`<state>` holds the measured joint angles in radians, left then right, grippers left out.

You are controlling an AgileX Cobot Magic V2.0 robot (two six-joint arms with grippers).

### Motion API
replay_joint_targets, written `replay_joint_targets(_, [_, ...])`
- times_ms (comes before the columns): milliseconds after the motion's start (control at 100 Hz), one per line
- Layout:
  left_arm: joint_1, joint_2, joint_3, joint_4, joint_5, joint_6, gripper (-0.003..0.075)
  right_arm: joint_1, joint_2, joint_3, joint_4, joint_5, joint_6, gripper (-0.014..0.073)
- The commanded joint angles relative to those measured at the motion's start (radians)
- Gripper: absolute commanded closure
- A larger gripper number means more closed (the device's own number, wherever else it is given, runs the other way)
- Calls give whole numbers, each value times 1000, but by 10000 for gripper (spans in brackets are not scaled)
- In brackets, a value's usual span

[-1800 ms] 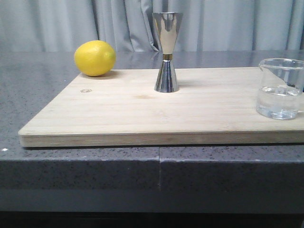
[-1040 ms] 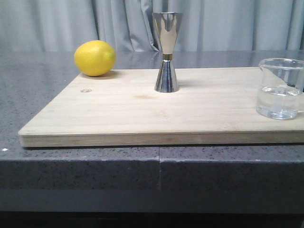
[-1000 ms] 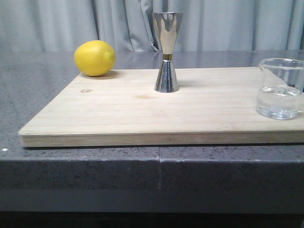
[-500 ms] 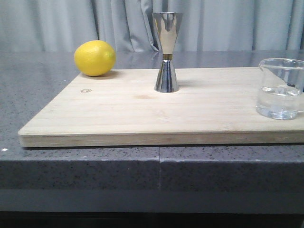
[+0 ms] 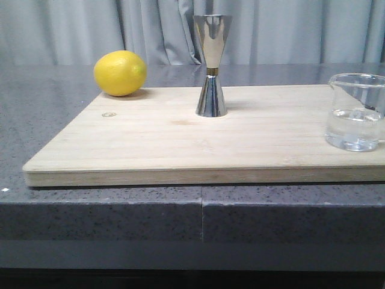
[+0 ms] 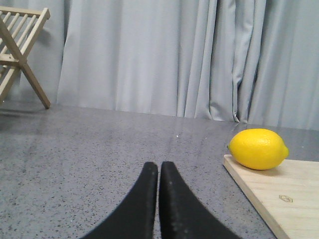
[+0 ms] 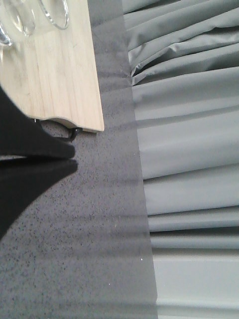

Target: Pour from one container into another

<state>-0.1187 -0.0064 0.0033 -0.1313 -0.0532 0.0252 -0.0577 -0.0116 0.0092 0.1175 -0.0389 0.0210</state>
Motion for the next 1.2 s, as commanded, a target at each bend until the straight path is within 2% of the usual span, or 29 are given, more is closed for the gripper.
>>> replay_joint_targets(0, [-8,-12,-45,-50,-36,-2,741,1,-17,-28,36,-45,-2,659])
replay_joint_targets(180, [-8,96,-195,-64,80,-2,741,1,24,-161,36,133,-2,659])
replay_joint_targets(490, [-14,460,-515,-129,243,1,741,1,213,-368,36,200,-2,638])
replay_joint_targets(580, [-50,544,-574,-152,228,7,739,1,265,-400,36,202,-2,549])
replay_joint_targets(680, [-119,638,-620,-152,167,7,720,1,318,-424,36,192,-2,356])
replay_joint_targets(770, [-206,709,-633,-148,71,7,641,1,363,-426,36,141,-2,172])
replay_joint_targets(840, [-283,767,-635,-126,-5,7,541,1,396,-426,36,109,-2,82])
replay_joint_targets(940, [-388,849,-635,-48,-105,7,346,1,438,-426,47,93,-2,58])
replay_joint_targets(1010, [-450,908,-635,-29,-169,7,237,1,460,-426,52,95,-2,58])
replay_joint_targets(1080, [-502,969,-635,-29,-218,7,180,1,478,-426,80,111,-2,58])
replay_joint_targets(1190, [-565,1062,-635,-29,-270,7,176,1,491,-426,89,181,-2,58])
